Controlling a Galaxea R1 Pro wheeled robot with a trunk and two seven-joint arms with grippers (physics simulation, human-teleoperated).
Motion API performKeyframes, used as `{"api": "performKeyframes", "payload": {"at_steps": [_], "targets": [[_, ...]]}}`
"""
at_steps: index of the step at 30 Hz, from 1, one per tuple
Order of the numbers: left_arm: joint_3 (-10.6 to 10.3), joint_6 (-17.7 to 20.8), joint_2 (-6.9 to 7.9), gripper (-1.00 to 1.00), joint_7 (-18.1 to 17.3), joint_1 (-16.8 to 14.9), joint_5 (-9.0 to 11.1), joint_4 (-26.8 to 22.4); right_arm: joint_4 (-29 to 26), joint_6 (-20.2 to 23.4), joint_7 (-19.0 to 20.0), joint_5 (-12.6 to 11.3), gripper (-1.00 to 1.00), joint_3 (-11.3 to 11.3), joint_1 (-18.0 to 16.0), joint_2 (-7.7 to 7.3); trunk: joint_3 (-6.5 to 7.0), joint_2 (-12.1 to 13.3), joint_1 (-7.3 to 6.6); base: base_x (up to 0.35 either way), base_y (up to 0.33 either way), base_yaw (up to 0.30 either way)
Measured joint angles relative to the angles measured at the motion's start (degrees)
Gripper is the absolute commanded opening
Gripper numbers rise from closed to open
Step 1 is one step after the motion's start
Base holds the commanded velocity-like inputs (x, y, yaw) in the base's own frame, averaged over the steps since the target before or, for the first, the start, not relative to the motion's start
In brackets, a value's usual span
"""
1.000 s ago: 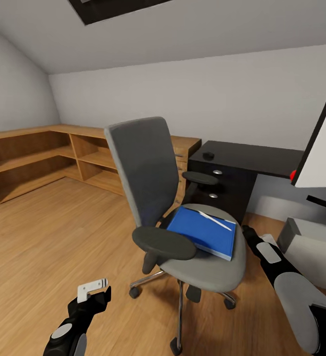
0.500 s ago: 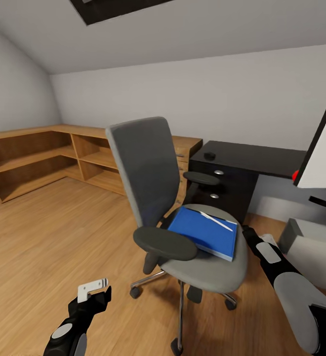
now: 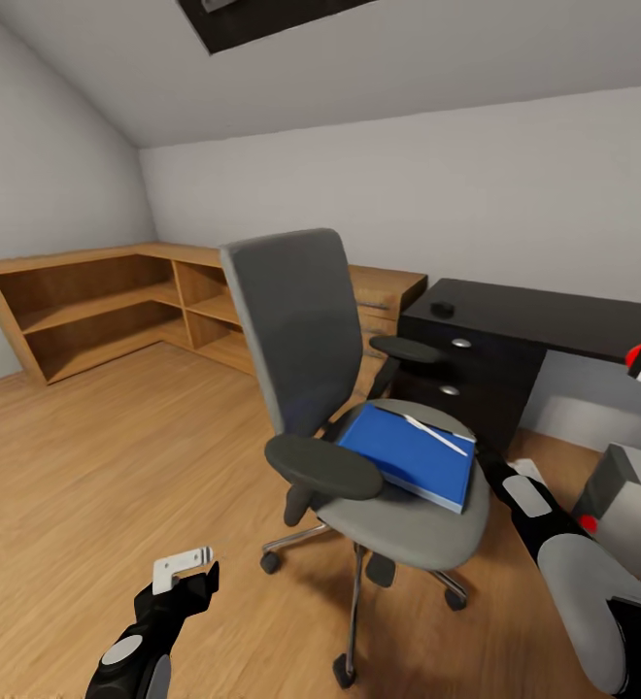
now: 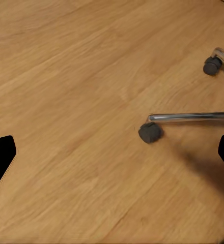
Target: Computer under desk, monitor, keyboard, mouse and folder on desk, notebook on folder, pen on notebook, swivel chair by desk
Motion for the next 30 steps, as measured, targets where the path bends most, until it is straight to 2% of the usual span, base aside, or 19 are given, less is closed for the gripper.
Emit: {"api": "performKeyframes", "payload": {"at_steps": [30], "targets": [[-0.18,0.00,0.00,1.00,-0.16,0.00,0.13,2.37,-0.02,0.00,0.13,0.17,1.00,0.06,-0.01,0.09,0.00,0.00,0.00,0.000,0.000,0.211]]}}
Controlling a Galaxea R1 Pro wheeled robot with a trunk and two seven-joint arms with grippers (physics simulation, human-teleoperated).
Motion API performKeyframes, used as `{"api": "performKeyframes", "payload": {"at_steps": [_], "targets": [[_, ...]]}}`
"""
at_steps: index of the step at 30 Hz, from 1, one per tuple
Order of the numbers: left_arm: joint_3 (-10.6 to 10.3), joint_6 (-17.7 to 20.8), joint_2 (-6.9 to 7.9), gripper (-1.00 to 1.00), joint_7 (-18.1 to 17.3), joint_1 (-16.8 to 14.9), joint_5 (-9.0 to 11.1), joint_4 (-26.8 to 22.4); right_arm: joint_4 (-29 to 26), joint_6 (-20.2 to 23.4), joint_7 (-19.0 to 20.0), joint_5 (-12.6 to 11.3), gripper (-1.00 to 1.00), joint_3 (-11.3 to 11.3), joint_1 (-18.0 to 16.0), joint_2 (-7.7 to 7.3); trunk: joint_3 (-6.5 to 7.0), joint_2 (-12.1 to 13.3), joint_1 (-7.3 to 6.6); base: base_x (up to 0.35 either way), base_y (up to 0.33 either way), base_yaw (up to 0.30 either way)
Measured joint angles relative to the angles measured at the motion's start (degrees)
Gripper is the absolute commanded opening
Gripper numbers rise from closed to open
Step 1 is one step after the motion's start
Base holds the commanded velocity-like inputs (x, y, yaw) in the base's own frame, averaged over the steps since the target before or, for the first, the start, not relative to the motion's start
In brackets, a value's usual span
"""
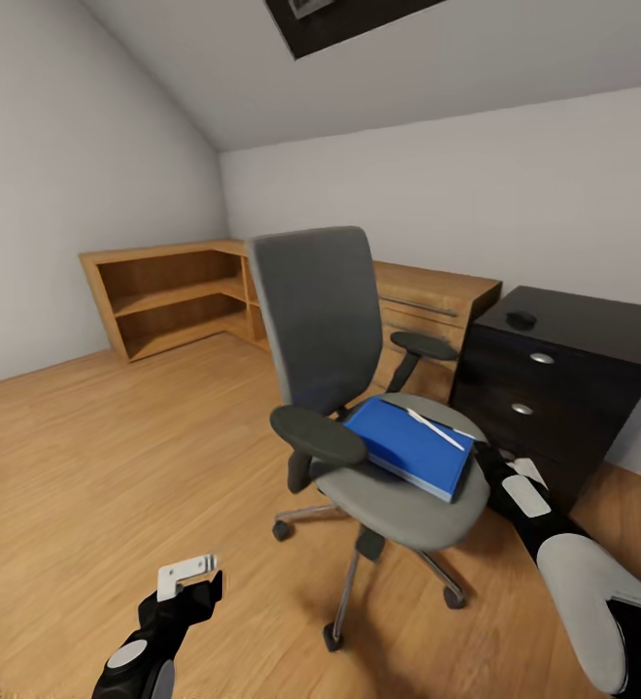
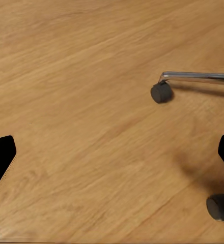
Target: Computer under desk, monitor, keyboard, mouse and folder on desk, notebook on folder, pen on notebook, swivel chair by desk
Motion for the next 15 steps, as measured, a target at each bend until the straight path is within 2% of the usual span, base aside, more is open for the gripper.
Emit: {"api": "performKeyframes", "payload": {"at_steps": [8,15], "targets": [[0.02,0.01,0.00,1.00,0.07,0.00,0.03,0.19,0.00,0.00,0.00,0.08,1.00,-0.03,0.00,-0.01,0.00,0.00,0.00,0.000,0.000,0.217],[0.08,-0.04,0.00,1.00,0.10,0.00,0.02,2.98,-0.01,0.00,0.09,0.22,1.00,-0.03,-0.02,-0.07,0.00,-0.01,-0.01,0.000,0.000,0.233]]}}
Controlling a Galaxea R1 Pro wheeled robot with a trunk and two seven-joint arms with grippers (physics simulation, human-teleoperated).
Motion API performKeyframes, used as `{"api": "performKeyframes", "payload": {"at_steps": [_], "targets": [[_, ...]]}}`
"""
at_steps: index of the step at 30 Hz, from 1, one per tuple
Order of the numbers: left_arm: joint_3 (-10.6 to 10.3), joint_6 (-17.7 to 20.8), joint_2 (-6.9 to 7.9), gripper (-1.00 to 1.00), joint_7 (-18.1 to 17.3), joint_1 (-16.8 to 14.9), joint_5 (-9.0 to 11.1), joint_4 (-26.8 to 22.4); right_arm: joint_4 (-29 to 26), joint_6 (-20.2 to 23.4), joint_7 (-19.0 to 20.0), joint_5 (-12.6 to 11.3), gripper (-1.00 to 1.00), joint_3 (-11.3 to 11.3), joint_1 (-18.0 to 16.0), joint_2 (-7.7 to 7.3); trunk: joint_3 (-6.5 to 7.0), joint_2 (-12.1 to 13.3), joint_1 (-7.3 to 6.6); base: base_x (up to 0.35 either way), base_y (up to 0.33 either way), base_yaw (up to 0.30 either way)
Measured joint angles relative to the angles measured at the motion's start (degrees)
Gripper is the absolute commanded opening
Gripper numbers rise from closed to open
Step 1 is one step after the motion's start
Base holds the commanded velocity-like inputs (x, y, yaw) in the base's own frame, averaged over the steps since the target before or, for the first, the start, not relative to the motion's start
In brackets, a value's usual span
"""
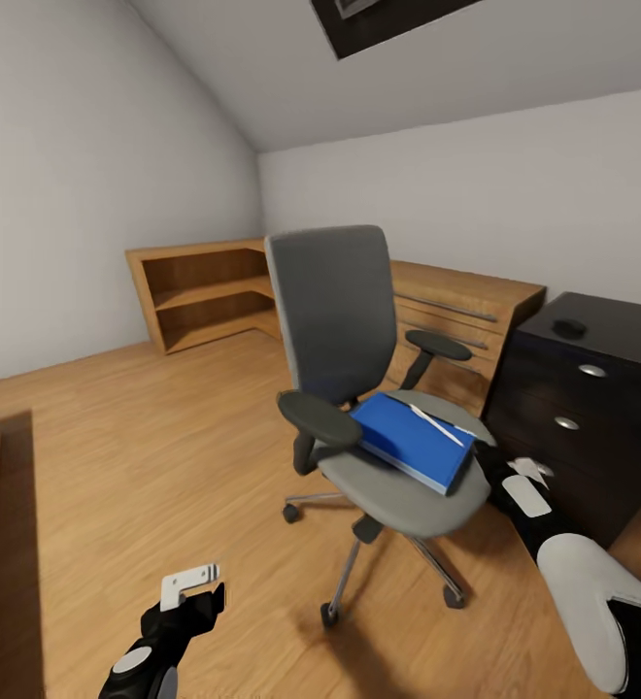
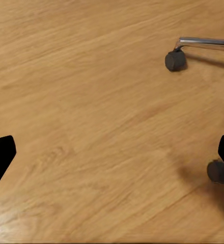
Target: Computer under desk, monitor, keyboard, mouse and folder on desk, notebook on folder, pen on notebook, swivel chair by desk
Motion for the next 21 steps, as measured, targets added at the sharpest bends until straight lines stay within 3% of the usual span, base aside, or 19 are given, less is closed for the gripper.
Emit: {"api": "performKeyframes", "payload": {"at_steps": [6,13,21], "targets": [[0.01,-0.11,0.00,1.00,0.04,-0.01,0.01,0.17,0.00,0.00,0.09,-0.07,1.00,0.02,0.00,-0.09,0.00,0.00,0.00,0.000,0.000,0.203],[-0.08,-0.19,0.00,1.00,0.05,-0.03,0.00,-0.05,0.05,0.00,0.14,-0.71,1.00,0.09,0.06,0.10,-0.01,0.01,0.01,-0.011,0.000,0.028],[-0.08,-0.15,0.00,1.00,0.05,-0.03,0.00,-0.14,-0.18,0.00,0.15,-0.65,1.00,0.10,0.06,0.10,-0.01,0.01,0.04,-0.236,0.000,0.002]]}}
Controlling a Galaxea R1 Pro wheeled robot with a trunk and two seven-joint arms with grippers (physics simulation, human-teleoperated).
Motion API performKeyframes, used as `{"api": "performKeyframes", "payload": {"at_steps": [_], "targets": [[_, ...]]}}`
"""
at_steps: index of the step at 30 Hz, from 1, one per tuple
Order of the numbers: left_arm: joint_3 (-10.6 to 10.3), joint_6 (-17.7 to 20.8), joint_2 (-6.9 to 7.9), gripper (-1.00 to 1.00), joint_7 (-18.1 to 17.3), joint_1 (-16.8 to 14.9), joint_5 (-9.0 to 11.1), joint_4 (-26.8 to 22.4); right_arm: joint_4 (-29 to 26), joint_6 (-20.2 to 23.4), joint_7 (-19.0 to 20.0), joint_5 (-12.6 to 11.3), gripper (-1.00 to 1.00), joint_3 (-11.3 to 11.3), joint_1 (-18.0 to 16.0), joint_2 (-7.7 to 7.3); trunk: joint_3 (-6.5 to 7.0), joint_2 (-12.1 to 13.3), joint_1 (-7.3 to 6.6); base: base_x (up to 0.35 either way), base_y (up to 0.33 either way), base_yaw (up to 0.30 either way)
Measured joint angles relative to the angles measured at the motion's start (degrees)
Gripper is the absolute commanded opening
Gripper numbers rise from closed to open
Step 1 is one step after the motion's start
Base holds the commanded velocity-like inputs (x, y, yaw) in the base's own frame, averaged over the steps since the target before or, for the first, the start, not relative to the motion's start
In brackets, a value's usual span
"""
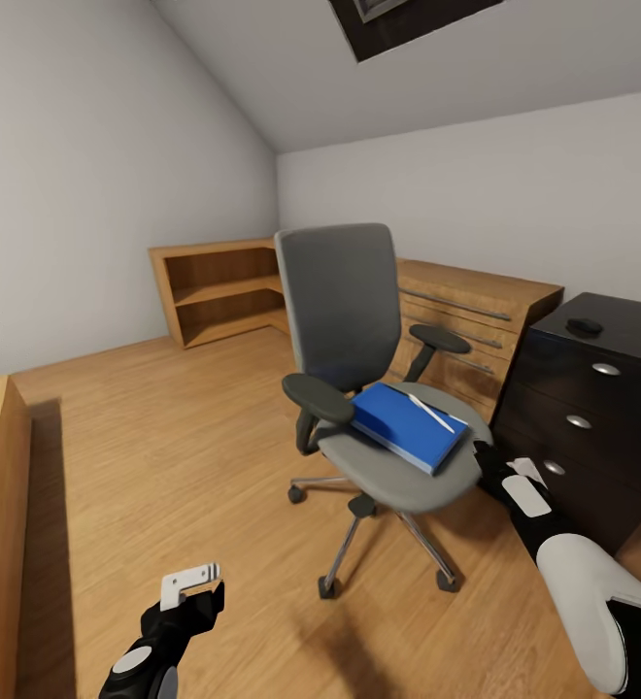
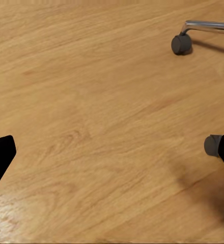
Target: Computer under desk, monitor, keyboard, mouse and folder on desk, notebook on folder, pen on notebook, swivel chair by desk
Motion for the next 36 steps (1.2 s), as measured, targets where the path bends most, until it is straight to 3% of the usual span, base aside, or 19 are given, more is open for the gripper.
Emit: {"api": "performKeyframes", "payload": {"at_steps": [16,27,36], "targets": [[0.00,0.03,0.00,1.00,0.00,0.00,0.00,-0.01,-0.06,0.00,0.31,0.17,1.00,0.08,0.00,0.09,0.00,0.00,-0.02,-0.074,0.000,0.000],[0.07,0.08,0.00,1.00,-0.08,0.00,0.00,-0.01,-0.25,0.05,0.61,-0.03,1.00,0.14,0.00,0.18,0.00,0.00,-0.01,-0.243,0.000,0.000],[0.09,0.11,0.00,1.00,-0.09,0.00,0.00,-0.01,-0.38,0.42,2.40,0.02,1.00,0.26,0.00,1.09,0.00,0.00,-0.03,-0.055,0.000,0.000]]}}
